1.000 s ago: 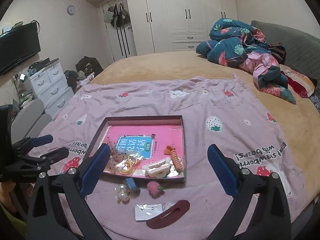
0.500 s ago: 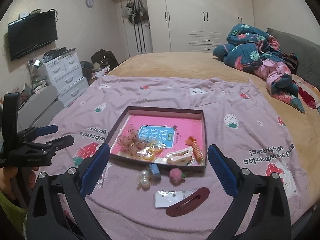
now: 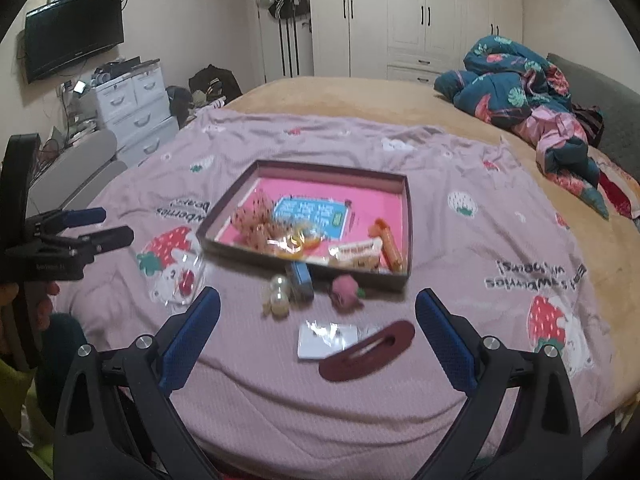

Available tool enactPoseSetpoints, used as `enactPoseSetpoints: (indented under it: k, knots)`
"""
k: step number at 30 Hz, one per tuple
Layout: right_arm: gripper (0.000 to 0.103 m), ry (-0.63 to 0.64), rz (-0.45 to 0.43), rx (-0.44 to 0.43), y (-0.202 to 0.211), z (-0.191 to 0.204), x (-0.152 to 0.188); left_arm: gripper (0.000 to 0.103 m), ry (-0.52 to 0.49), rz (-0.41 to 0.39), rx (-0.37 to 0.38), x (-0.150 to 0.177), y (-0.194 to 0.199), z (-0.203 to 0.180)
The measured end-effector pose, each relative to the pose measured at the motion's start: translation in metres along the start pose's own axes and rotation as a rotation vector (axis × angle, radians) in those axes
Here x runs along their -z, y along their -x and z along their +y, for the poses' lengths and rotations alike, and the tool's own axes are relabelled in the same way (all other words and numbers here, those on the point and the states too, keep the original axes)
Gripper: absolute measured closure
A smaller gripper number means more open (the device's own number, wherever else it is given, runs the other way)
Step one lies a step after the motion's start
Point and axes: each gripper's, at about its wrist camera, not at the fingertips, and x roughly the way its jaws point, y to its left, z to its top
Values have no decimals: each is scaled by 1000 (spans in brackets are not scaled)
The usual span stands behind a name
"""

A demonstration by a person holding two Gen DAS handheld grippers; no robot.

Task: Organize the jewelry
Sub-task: 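Move both grippers back toward the remaining jewelry beside the box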

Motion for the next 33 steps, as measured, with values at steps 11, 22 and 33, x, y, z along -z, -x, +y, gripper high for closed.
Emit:
enactPoseSetpoints:
  k: [11, 22, 33]
  knots:
    - [6, 5, 51, -6, -8, -8, 20, 10, -11, 16, -4, 15, -3, -15]
    - [6, -3, 79, 57, -23, -29, 27, 10, -67, 96, 43, 22, -40, -47]
    - [6, 10, 121, 44, -64, -58, 12, 10, -166, 186, 117, 17, -98, -84]
